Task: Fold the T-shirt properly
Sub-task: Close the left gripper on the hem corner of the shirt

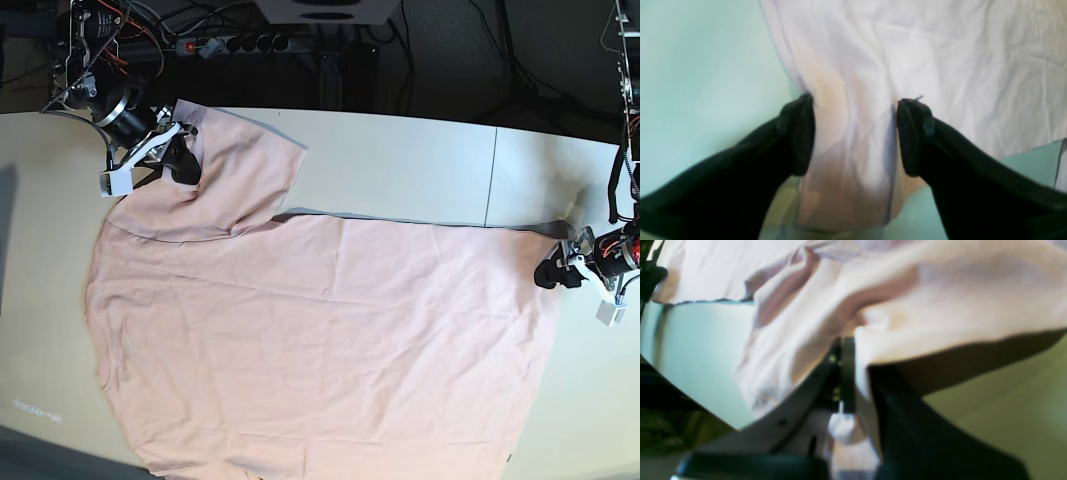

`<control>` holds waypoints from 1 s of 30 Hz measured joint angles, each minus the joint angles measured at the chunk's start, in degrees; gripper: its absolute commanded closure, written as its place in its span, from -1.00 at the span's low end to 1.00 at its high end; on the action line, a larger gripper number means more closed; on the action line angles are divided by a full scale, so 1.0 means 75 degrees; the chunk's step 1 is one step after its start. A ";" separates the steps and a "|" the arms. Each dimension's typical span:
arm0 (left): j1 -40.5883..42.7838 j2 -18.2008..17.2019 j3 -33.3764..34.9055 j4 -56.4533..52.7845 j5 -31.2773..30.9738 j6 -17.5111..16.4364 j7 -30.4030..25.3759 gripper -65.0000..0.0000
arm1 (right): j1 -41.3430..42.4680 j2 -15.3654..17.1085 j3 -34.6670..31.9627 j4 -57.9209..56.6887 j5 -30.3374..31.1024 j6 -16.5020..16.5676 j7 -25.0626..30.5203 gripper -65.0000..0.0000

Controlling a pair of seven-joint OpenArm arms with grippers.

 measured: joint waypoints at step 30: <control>0.0047 0.0490 -0.0070 -0.0012 0.0160 -0.0067 -0.0128 1.00 | 0.0000 0.0000 0.0000 0.0000 0.0015 0.0000 -0.0023 1.00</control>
